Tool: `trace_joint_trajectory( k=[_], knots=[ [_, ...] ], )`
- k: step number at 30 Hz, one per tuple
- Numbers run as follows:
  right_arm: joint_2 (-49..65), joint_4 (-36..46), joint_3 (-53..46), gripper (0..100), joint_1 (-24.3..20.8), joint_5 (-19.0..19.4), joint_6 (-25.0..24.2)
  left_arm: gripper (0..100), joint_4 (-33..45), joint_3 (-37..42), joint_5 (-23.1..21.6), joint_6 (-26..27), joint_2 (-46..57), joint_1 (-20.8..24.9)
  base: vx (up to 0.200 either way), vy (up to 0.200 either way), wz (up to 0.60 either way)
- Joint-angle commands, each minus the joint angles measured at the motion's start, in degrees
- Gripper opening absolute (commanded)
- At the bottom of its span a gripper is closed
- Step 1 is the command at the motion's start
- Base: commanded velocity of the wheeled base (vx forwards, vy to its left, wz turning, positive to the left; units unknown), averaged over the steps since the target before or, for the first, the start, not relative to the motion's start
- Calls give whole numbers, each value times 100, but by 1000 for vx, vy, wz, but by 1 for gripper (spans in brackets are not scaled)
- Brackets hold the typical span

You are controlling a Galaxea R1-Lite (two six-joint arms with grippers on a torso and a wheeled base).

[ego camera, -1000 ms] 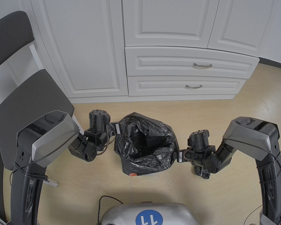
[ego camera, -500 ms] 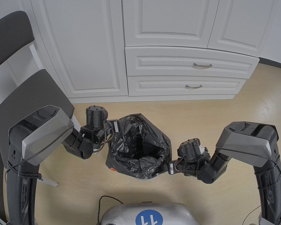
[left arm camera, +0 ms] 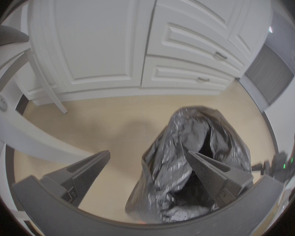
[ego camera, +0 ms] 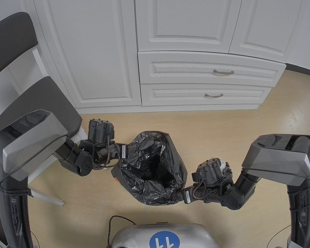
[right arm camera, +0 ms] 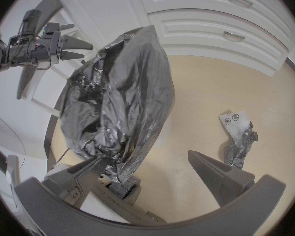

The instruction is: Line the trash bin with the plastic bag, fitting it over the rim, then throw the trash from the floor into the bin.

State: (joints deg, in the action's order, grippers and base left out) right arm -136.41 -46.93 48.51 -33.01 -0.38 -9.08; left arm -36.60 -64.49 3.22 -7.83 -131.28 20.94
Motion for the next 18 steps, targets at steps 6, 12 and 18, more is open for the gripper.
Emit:
trace_joint_trajectory(
  k=[6,12,18],
  knots=[
    [809,-9,-579,100,-21,161,275,100,557,657,-366,598,735,-90,0,0,0],
    [994,-18,-562,100,58,161,275,100,961,648,-366,765,727,-126,0,0,0],
    [1064,-53,-518,100,111,161,267,100,909,648,-366,774,516,-3,0,0,0]
  ],
)
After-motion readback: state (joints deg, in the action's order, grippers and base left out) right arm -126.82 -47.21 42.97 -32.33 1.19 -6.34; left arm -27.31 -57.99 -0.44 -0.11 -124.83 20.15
